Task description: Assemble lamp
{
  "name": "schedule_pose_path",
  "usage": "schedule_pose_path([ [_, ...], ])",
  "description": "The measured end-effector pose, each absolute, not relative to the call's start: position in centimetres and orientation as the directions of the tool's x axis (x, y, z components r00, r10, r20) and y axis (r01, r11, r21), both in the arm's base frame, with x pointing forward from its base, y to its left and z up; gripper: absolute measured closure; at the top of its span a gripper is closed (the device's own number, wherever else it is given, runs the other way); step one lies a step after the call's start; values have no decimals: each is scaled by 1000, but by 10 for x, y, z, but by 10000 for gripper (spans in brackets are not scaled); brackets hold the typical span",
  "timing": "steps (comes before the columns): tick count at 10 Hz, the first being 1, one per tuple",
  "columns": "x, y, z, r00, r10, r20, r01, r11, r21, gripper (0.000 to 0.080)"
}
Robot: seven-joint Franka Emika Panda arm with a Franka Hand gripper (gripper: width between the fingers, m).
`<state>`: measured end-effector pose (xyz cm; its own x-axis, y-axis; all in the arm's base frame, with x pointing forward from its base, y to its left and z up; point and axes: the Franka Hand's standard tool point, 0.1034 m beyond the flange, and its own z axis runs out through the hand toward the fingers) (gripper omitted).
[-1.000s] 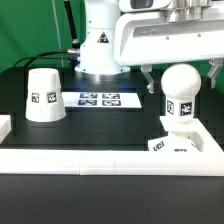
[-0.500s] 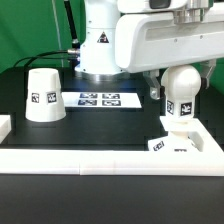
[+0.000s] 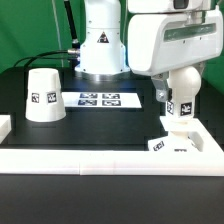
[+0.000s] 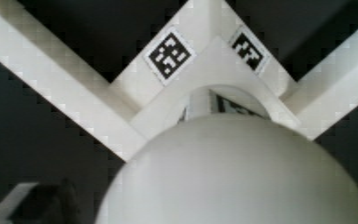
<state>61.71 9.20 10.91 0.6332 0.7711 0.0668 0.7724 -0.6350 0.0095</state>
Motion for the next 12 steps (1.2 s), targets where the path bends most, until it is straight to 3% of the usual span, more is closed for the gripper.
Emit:
schedule_pose_path([
  [2, 617, 92, 109, 547, 835, 59, 835, -549, 23, 101],
  [3, 618, 92, 110, 557, 829, 60, 829, -559, 23, 212],
  [8, 617, 91, 110, 587, 807, 60, 808, -589, 20, 226],
  [12, 618, 96, 110, 825, 558, 85, 560, -829, 7, 225],
])
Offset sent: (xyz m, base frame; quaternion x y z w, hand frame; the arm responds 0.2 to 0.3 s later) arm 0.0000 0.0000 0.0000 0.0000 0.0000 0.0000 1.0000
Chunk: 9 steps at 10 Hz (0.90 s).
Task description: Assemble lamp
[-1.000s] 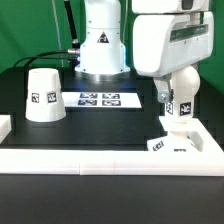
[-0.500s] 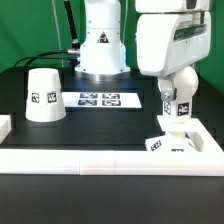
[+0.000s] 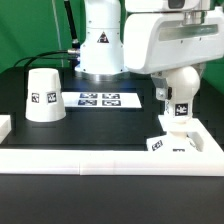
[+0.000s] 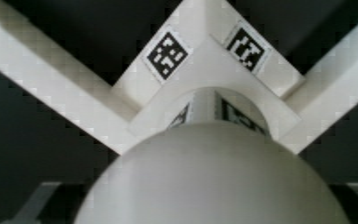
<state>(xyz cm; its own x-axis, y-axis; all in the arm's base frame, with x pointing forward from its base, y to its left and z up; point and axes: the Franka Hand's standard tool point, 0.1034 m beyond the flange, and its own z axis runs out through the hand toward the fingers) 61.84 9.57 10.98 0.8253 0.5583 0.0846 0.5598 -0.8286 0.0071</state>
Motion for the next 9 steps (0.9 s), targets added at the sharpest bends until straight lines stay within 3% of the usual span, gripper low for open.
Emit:
schedule_pose_path([
  [4, 621, 95, 110, 970, 222, 97, 224, -974, -20, 225],
  [9, 621, 94, 111, 980, -181, 81, -177, -983, -58, 225],
])
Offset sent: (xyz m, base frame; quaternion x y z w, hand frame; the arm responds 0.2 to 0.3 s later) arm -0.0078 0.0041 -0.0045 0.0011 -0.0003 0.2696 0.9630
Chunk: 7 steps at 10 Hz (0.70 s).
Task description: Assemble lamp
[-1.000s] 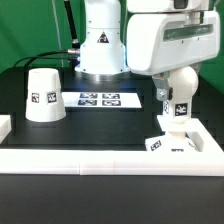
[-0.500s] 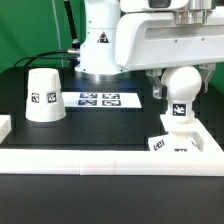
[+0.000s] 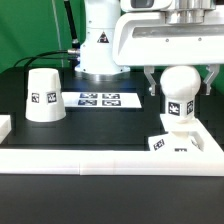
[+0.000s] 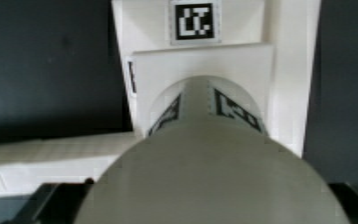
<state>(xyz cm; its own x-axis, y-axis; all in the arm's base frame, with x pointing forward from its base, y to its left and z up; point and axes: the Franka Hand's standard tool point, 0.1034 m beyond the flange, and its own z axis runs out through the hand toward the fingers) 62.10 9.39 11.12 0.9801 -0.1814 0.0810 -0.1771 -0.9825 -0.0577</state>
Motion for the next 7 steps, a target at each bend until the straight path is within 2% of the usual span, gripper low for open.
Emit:
schedule_pose_path([
  [5, 620, 95, 111, 859, -511, 39, -507, -857, -90, 225],
  [7, 619, 97, 111, 751, -660, 3, -656, -747, -109, 224],
])
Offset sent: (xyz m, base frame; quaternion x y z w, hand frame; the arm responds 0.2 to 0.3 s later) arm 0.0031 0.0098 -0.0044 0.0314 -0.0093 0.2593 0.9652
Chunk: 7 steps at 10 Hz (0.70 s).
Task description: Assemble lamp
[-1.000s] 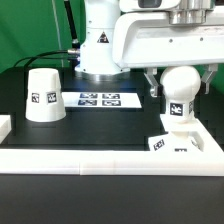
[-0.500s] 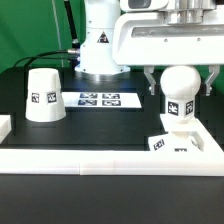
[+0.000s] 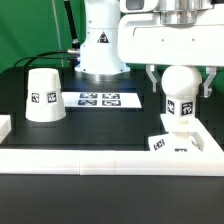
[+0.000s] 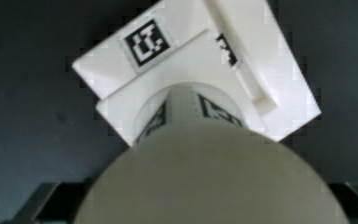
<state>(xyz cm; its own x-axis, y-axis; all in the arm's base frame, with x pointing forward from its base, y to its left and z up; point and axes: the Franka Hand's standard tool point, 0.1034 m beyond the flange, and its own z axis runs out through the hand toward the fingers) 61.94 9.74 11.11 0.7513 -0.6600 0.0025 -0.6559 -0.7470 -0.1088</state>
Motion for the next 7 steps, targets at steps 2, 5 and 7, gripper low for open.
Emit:
schedule_pose_path([
  [2, 616, 99, 108, 692, -722, -27, -721, -687, -93, 223],
  [5, 614, 102, 106, 557, -828, -57, -829, -552, -85, 223],
  [7, 613, 104, 106, 455, -887, -76, -890, -449, -82, 223],
])
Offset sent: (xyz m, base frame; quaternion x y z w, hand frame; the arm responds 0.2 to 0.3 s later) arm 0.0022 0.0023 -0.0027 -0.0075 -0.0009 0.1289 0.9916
